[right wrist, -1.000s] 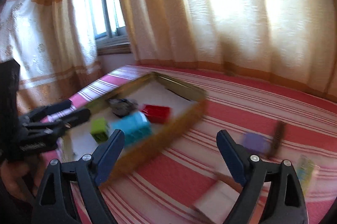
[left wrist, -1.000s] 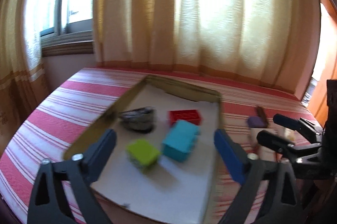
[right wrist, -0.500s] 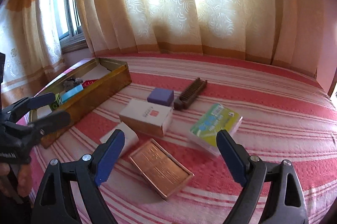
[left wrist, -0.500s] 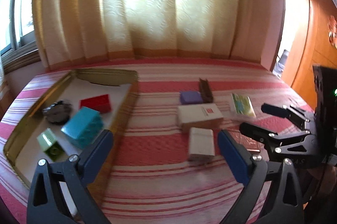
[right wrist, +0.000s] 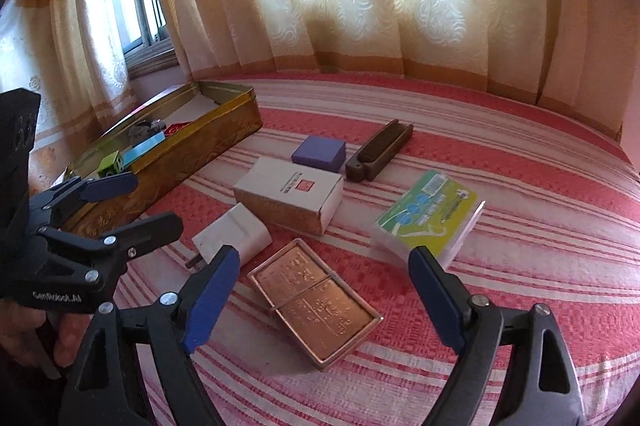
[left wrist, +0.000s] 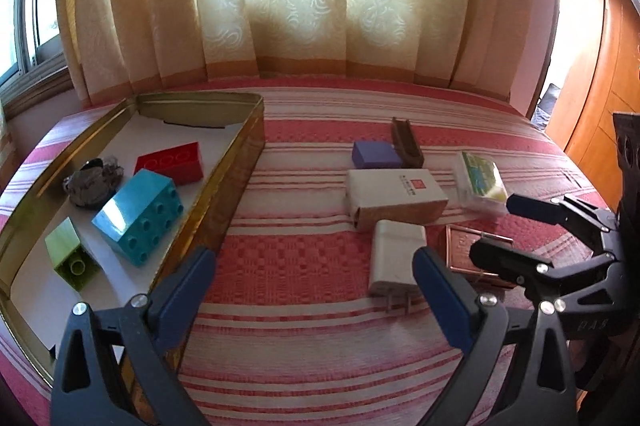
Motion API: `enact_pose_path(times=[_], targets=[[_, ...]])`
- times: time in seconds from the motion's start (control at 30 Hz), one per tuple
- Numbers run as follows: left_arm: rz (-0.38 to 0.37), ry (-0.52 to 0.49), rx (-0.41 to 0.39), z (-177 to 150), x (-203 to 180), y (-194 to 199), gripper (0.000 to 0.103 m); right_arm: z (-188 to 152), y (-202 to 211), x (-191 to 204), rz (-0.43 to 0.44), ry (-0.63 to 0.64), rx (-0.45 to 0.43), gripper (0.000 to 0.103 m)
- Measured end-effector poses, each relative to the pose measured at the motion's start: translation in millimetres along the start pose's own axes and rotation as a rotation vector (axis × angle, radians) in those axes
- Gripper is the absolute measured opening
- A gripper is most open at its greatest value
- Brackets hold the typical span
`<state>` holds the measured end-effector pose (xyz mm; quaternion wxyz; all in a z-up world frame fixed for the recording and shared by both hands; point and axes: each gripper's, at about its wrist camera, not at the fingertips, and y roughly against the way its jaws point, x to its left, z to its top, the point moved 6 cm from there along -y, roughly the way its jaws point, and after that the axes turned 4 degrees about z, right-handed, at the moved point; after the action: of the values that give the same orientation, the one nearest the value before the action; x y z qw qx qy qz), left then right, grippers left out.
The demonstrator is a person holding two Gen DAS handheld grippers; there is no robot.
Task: Organize rigid objects
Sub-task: 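Move the right gripper to the copper plate while the left gripper moves to the white plug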
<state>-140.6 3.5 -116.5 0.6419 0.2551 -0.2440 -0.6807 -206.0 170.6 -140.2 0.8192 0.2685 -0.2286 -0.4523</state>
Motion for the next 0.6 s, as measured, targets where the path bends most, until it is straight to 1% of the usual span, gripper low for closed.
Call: enact_pose_path(times=[0.07,0.1,0.13,0.37,0.47,0.53,0.57,0.6], targets=[[0.000,-0.002,-0.001,0.4,-0.5,0.2,0.100,-1.1,-2.4,2.5,0.018,0.008,0.014,0.084],[0.001,-0.003,-0.003,0.4,-0.8,0.4,0.100,-1.8,-3.6,3.1,0.024,0.010,0.021,0.081],[0.001,-0.006,-0.002,0.2,-1.4,0.7,0.100,-2.4,-4.9,4.0,0.030,0.013,0.028,0.080],[0.002,-0.005,0.007,-0.1,-1.0,-1.6,0.100,-8.5,-15.6,11.9,0.088,0.035,0.094,0.080],[0.005,-0.014,0.010,-0.2,-2.8,-3.0,0.100,-10.0,-17.5,12.8,0.090,0.033,0.105,0.078],[0.005,-0.025,0.011,-0.5,-5.4,-3.5,0.100,-11.6,-19.3,11.7,0.075,0.034,0.118,0.067],[0.005,-0.032,0.009,-0.6,-7.2,-3.2,0.100,-12.4,-20.2,10.8,0.070,0.033,0.124,0.065],[0.003,-0.036,0.007,-0.5,-8.4,-2.8,0.100,-12.9,-20.9,9.6,0.069,0.029,0.130,0.059]])
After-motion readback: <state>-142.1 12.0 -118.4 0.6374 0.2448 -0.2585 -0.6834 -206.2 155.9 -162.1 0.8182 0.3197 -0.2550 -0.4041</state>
